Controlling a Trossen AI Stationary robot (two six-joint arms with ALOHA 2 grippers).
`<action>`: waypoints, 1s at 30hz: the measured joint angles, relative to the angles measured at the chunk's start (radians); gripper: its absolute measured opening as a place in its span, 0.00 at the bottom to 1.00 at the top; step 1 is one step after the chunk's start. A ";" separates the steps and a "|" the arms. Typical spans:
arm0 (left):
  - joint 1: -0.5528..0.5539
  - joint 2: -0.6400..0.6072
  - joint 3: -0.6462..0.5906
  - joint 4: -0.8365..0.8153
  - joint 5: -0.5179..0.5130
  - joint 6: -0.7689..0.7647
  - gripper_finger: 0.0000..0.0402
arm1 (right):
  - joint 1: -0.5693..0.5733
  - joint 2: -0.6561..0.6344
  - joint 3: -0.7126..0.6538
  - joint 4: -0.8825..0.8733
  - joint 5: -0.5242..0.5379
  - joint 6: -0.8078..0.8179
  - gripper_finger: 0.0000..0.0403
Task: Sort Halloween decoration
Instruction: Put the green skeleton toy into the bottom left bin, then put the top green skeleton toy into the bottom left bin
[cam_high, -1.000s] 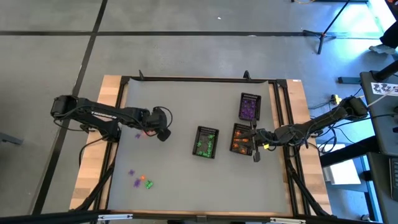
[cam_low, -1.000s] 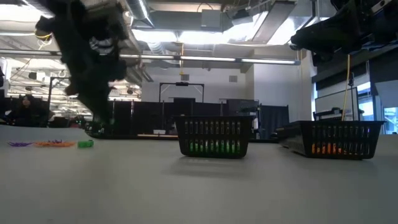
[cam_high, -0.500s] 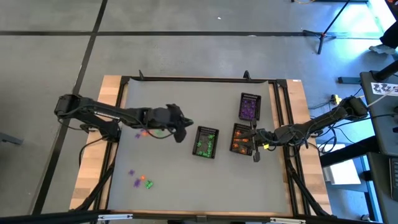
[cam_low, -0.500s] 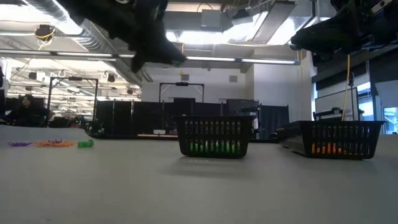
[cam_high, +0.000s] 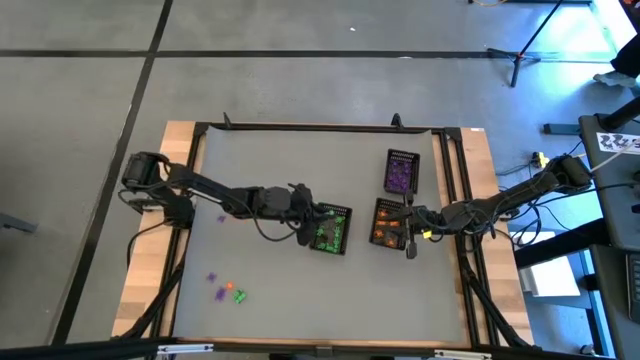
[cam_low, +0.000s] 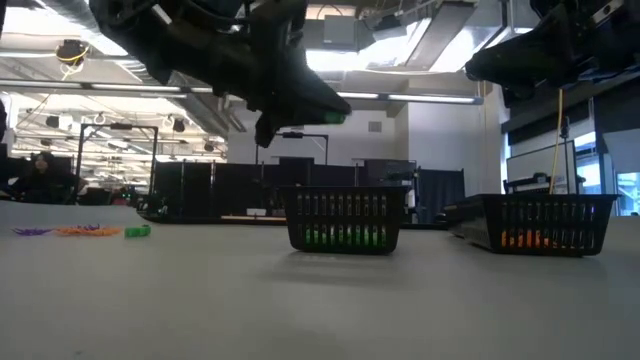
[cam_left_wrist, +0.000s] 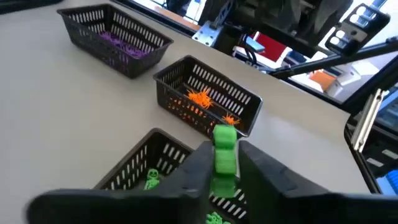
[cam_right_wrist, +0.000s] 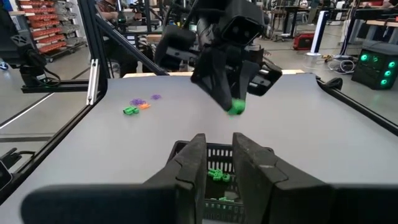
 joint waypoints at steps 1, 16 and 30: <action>0.000 0.009 0.005 0.000 0.001 0.001 0.22 | 0.000 0.000 0.000 0.000 0.000 0.000 0.19; 0.035 -0.209 0.125 -0.819 -0.159 -0.028 0.48 | 0.000 0.001 0.000 -0.040 -0.002 0.019 0.19; 0.060 -0.243 -0.046 -1.229 -0.243 -0.478 0.44 | 0.000 0.001 0.000 -0.047 0.020 0.045 0.19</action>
